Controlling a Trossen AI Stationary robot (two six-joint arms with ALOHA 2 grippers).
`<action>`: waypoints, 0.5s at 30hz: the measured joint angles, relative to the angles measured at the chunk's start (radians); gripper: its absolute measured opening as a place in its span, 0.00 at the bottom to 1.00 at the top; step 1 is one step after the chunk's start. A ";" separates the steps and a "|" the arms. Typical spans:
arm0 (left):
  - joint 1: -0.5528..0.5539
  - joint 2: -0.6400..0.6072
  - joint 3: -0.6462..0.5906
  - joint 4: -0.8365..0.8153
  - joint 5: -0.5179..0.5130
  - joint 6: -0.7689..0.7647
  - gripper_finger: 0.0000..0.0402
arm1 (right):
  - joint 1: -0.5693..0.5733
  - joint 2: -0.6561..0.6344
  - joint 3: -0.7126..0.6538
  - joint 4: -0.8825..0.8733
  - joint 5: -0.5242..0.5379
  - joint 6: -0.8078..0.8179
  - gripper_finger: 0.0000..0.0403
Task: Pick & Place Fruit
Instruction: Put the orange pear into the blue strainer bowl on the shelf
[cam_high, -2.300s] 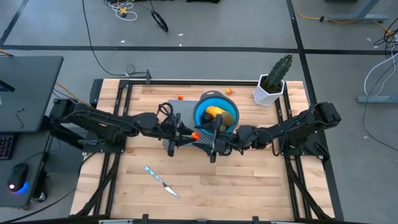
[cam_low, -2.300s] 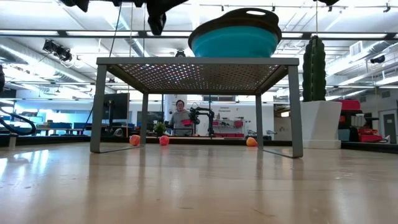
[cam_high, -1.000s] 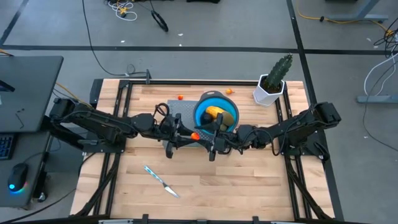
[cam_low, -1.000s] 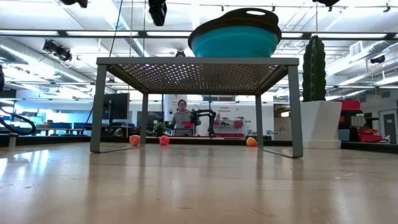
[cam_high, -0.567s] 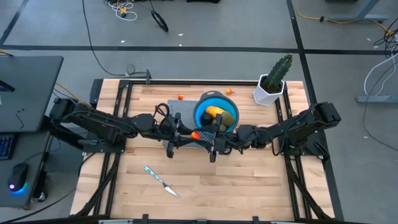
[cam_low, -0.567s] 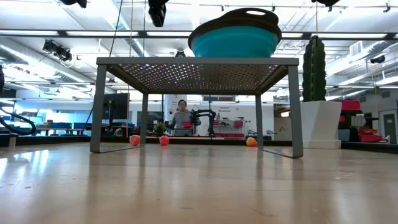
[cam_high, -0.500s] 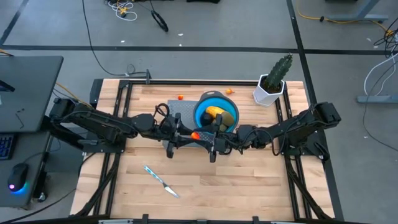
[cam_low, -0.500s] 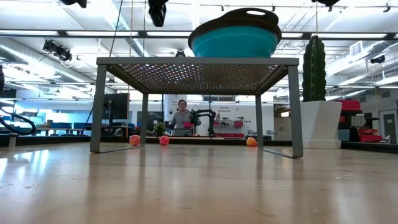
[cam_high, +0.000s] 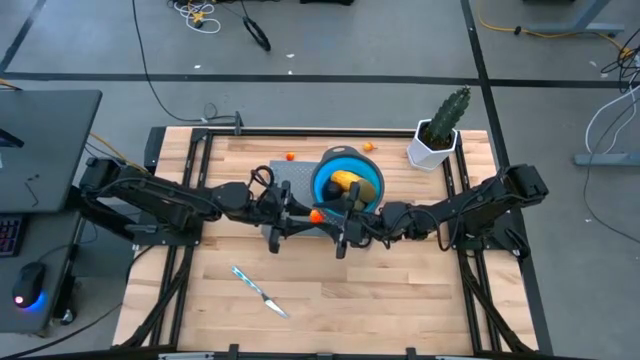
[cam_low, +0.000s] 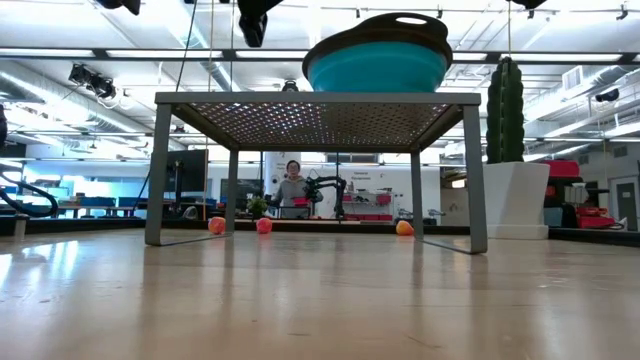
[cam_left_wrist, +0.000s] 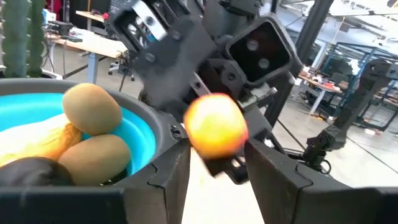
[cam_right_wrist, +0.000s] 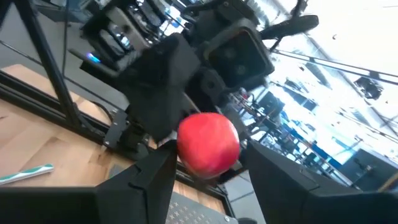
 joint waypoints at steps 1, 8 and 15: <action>-0.001 -0.002 0.000 -0.005 0.001 0.000 0.41 | 0.000 0.000 0.000 0.001 0.005 0.000 0.50; 0.000 -0.055 0.000 -0.078 -0.006 0.015 0.43 | 0.017 0.000 0.000 0.024 0.140 -0.001 0.50; -0.001 -0.132 0.000 -0.190 -0.055 0.050 0.43 | 0.038 0.000 0.000 0.091 0.258 -0.045 0.50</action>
